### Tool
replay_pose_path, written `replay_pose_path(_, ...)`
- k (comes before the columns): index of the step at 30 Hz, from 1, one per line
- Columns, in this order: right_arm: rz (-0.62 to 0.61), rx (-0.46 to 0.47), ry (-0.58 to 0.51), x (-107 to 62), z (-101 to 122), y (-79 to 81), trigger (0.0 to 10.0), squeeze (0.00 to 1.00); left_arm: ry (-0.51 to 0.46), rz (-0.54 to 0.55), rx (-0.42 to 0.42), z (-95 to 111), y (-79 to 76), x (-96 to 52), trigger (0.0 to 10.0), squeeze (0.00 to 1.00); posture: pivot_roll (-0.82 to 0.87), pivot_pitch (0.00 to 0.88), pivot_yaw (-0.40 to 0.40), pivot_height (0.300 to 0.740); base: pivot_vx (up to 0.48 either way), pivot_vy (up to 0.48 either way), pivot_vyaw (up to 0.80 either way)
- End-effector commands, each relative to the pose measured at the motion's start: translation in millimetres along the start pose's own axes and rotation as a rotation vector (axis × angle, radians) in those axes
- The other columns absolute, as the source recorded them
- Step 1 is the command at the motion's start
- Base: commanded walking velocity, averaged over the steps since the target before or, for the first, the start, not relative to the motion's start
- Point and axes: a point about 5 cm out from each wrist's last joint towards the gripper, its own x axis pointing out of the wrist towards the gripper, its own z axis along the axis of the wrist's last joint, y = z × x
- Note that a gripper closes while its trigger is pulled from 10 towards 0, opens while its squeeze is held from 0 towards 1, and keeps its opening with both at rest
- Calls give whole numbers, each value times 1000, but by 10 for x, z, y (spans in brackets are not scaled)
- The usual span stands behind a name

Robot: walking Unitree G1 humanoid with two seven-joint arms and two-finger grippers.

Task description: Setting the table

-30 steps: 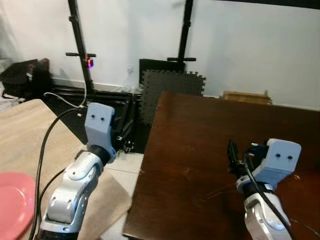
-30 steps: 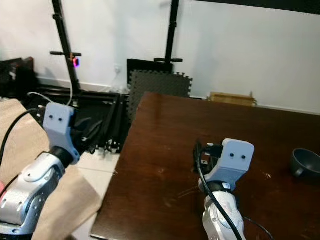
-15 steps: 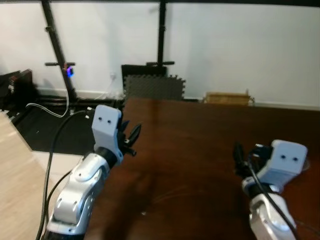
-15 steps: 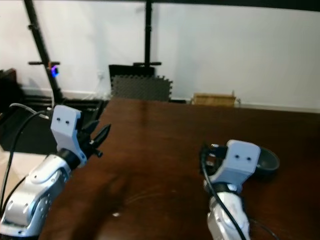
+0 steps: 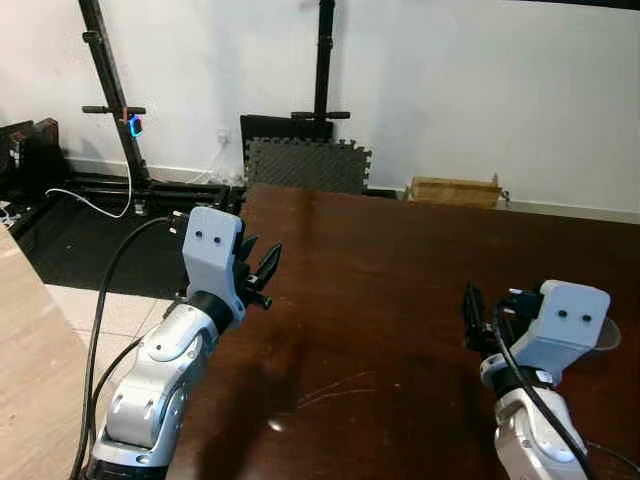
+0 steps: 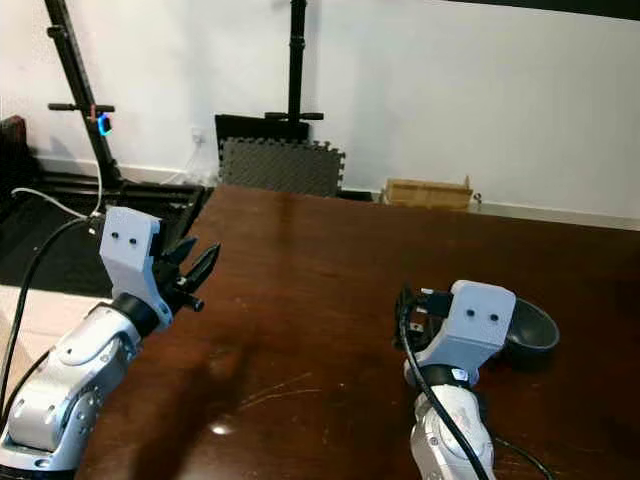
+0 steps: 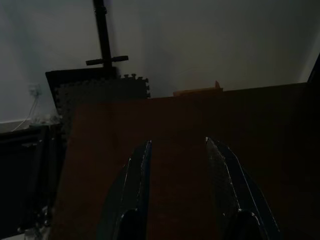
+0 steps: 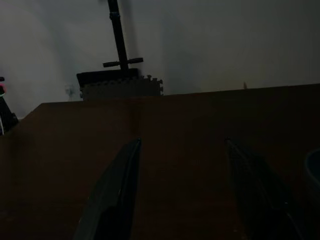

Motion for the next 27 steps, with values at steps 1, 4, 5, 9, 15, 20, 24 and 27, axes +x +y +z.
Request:
replay_pose_path(1, -4, -5, 11, -22, -14, -17, 10000, 0, 14, 9, -9, -45, 14, -24, 10000, 0, 1, 32, 19, 740, 0, 0, 0)
replay_pose_path(4, -3, -6, 10, -22, -12, -17, 10000, 0, 15, 11, -9, -47, 15, -23, 10000, 0, 1, 32, 18, 740, 0, 0, 0)
replay_pose_path(5, -3, -6, 10, -22, -12, -17, 10000, 0, 15, 11, -9, -47, 15, -23, 10000, 0, 1, 32, 18, 740, 0, 0, 0)
replay_pose_path(9, -3, -5, 10, -21, -12, -15, 10000, 0, 12, 19, -26, -51, 23, -25, 10000, 0, 0, 32, 18, 740, 0, 0, 0)
replay_pose_path(15, -2, -4, 11, -23, -12, -13, 10000, 0, 14, 22, -47, -55, 27, -32, 10000, 0, 1, 33, 18, 740, -148, 303, 0)
replay_pose_path(20, -2, -5, 12, -21, -14, -13, 10000, 0, 8, 20, -39, -44, 24, -32, 10000, 0, 1, 34, 17, 740, -235, 361, 0)
replay_pose_path(24, -2, -5, 11, -20, -13, -13, 10000, 0, 11, 15, -35, -49, 12, -34, 10000, 0, 1, 34, 17, 740, 0, 68, 0)
replay_pose_path(27, -2, -6, 11, -17, -14, -13, 10000, 0, 25, 21, -50, -72, 11, -30, 10000, 0, -1, 34, 17, 740, 0, 305, 0)
